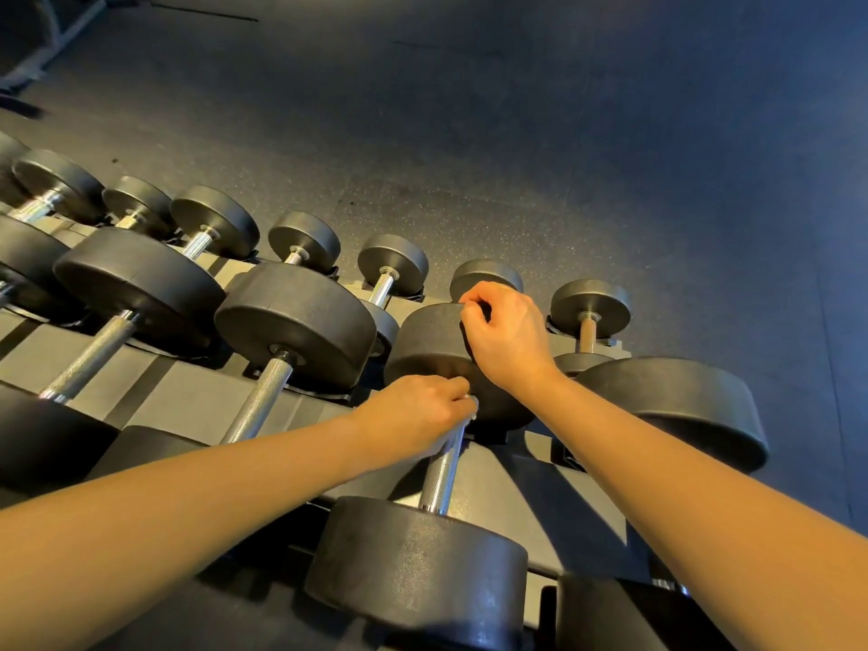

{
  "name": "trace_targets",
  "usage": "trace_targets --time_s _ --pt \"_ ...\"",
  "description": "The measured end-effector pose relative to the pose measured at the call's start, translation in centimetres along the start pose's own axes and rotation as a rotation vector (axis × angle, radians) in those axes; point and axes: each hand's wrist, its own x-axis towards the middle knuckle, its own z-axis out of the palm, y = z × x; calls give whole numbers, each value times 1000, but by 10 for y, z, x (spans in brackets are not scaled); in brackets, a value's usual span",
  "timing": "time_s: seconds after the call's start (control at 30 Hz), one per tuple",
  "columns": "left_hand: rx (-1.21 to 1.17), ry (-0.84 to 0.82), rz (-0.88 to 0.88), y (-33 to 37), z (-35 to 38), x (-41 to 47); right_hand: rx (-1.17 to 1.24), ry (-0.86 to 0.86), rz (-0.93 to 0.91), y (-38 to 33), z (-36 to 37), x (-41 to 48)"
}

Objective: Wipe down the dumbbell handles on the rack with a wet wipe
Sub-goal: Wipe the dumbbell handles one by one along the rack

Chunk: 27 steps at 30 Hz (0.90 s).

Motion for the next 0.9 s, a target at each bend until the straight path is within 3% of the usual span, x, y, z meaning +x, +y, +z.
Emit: trace_targets --time_s 0.13,0.27,0.4,0.5,0.57,0.63,0.77,0.9 --pt "-163 -118 -9 1 -12 -6 -20 -14 -2 2 1 0" --pt "-553 -314 -261 11 -24 -15 -22 -9 21 -1 2 -1" --pt "-502 -400 -307 19 -34 -12 -75 -8 33 -3 -1 0" --pt "-417 -175 -415 28 -52 -16 -171 -31 1 -10 -4 -3" --pt "-411 0 -513 32 -68 -23 -248 33 -160 -18 -9 -11" --pt "-471 154 -640 31 -85 -33 -150 70 -297 -29 -11 -22" --pt "-692 451 -853 38 -110 -55 353 -333 -61 -68 3 -47" --pt "-616 564 -932 48 -133 -79 785 -615 116 -111 10 -55"
